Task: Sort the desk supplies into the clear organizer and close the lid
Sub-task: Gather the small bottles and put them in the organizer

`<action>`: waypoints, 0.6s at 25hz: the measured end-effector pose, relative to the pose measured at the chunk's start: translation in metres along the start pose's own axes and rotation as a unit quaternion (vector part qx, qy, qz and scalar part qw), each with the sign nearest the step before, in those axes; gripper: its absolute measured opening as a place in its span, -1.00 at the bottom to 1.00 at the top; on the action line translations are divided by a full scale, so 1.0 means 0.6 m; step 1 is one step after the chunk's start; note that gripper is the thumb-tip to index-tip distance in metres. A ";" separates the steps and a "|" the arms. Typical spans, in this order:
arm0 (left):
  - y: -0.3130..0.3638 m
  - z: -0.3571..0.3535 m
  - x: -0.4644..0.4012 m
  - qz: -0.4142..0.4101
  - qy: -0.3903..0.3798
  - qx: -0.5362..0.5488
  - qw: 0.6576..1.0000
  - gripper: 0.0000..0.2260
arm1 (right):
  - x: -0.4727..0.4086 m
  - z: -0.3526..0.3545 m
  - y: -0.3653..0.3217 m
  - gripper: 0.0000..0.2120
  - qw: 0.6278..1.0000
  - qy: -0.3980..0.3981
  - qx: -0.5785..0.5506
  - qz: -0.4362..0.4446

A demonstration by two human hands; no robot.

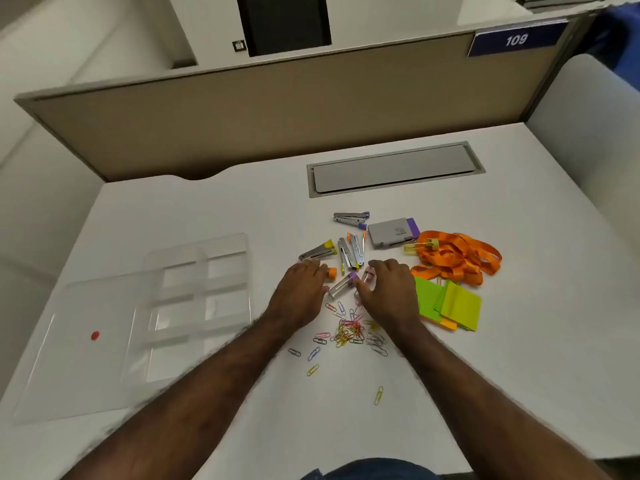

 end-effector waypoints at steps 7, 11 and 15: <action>0.006 -0.008 -0.030 0.021 -0.031 -0.018 0.999 -0.57 | -0.004 -0.004 0.000 -0.50 0.999 -0.033 -0.019 -0.034; 0.005 -0.007 -0.035 0.029 -0.035 -0.024 0.999 -0.70 | -0.007 -0.003 -0.006 -0.49 0.993 -0.066 -0.072 -0.065; 0.003 -0.003 -0.026 0.068 -0.019 0.038 0.997 -0.70 | -0.011 -0.007 -0.012 -0.48 0.992 -0.082 -0.080 -0.045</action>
Point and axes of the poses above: each hand's wrist, its own x-axis away from the middle knuckle, its own z-axis out of the back of the hand, y = z × x, the point moved 1 cm from there along -x, towards the middle knuckle, and after that the axes turned 1 degree about x, right-handed, at the moved point
